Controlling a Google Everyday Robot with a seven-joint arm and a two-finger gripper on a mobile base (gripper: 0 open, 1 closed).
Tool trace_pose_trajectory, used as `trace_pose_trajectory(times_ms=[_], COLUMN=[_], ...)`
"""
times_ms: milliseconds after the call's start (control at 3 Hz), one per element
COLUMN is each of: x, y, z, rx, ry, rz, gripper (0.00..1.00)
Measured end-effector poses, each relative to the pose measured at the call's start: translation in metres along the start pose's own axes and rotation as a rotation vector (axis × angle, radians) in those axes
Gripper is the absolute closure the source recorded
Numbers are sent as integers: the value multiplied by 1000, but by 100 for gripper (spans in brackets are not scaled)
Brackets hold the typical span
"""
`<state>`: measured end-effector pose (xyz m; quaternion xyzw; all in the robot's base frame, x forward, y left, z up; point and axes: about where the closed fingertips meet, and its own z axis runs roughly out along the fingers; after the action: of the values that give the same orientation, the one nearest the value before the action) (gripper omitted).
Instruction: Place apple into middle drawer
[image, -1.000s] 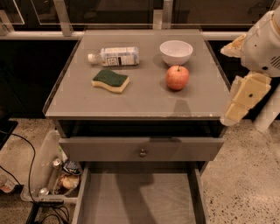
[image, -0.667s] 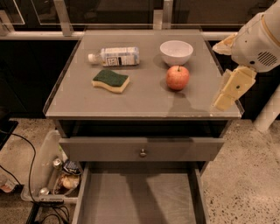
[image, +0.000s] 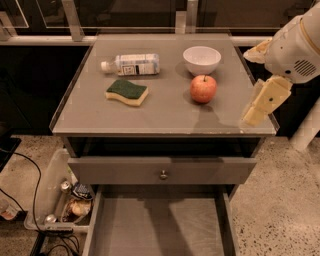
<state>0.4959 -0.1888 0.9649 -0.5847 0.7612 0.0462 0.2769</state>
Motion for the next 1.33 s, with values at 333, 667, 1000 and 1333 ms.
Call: trace_pose_trajectory(times_ms=[333,667,1000,1333], x=[9,19,24,19], y=[-6,-24,-44,-62], z=[18,46,68,86], rx=[5,32,44,37], ry=[-67,-125,-213,-287], rz=[57,138,216,262], gripper=[0,0,0,0])
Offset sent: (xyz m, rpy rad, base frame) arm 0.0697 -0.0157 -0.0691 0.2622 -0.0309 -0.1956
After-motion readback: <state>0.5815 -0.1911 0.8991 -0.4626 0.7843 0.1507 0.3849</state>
